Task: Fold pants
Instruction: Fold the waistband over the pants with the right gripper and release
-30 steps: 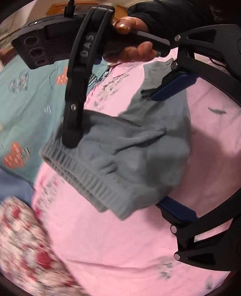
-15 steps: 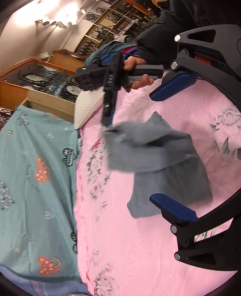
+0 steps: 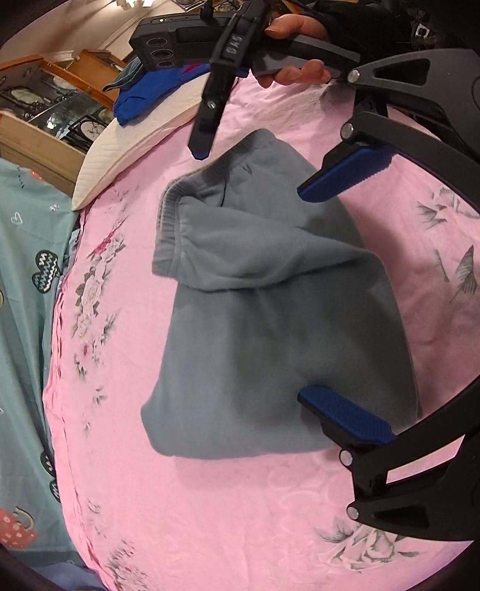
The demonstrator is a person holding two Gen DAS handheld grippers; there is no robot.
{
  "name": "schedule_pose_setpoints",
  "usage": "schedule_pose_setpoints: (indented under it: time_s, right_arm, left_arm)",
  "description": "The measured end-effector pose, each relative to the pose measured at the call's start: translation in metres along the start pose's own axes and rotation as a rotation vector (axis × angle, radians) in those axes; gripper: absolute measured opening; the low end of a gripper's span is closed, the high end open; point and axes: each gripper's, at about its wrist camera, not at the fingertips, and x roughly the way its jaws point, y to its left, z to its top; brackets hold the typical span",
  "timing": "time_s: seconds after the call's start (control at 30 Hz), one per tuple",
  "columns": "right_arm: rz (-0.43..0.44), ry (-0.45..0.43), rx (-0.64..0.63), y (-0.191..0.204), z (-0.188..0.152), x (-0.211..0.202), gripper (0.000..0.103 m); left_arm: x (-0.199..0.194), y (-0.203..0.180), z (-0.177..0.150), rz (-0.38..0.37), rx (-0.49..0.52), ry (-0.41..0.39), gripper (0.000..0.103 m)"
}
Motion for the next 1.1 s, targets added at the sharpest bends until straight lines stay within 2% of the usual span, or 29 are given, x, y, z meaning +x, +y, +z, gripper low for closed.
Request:
schedule_pose_setpoints:
  time_s: [0.03,0.07,0.23,0.33,0.47,0.6,0.7,0.77,0.83,0.87,0.9,0.93,0.97,1.0,1.1]
  right_arm:
    - [-0.055,-0.004,-0.018,0.003,-0.004,-0.004,0.071]
    - [-0.06,-0.012,-0.024,0.007,-0.006,-0.009,0.071]
    - [0.135,0.029,0.025,0.031,0.005,-0.011,0.074]
    - [0.143,0.117,0.111,0.042,0.021,0.018,0.074]
    - [0.037,0.219,0.143,0.056,0.032,0.052,0.075]
    - [-0.177,0.183,-0.086,0.101,0.043,0.062,0.075]
    - [-0.303,0.237,-0.196,0.123,0.042,0.088,0.076]
    - [-0.446,0.278,-0.266,0.122,0.036,0.115,0.076]
    - [-0.521,0.327,-0.336,0.117,0.025,0.138,0.068]
    - [-0.514,0.306,-0.361,0.116,0.02,0.138,0.061]
    - [-0.5,0.294,-0.362,0.114,0.018,0.134,0.043]
    - [-0.482,0.264,-0.332,0.109,0.02,0.123,0.016]
    - [-0.436,0.239,-0.297,0.105,0.023,0.112,0.009]
    - [-0.384,0.211,-0.26,0.1,0.027,0.099,0.009]
    - [-0.317,0.135,-0.189,0.085,0.025,0.064,0.008]
  left_arm:
    - [-0.002,-0.003,-0.001,-0.004,0.016,-0.001,0.101]
    - [0.0,-0.006,-0.001,-0.004,0.029,-0.002,0.101]
    - [-0.005,-0.004,-0.004,-0.017,0.021,-0.017,0.101]
    - [-0.012,0.002,-0.008,-0.006,0.014,-0.04,0.101]
    - [-0.026,0.02,-0.014,0.009,-0.025,-0.076,0.101]
    - [-0.037,0.041,-0.019,0.01,-0.073,-0.104,0.101]
    - [-0.043,0.052,-0.021,-0.003,-0.093,-0.125,0.101]
    - [-0.046,0.056,-0.023,-0.016,-0.097,-0.13,0.101]
    - [-0.048,0.061,-0.025,-0.025,-0.1,-0.128,0.101]
    - [-0.05,0.063,-0.026,-0.028,-0.102,-0.132,0.101]
    - [-0.052,0.066,-0.027,-0.029,-0.105,-0.138,0.101]
    - [-0.055,0.069,-0.027,-0.029,-0.11,-0.144,0.101]
    - [-0.056,0.072,-0.028,-0.03,-0.116,-0.148,0.101]
    - [-0.058,0.076,-0.029,-0.033,-0.125,-0.152,0.101]
    - [-0.055,0.078,-0.028,-0.048,-0.133,-0.142,0.101]
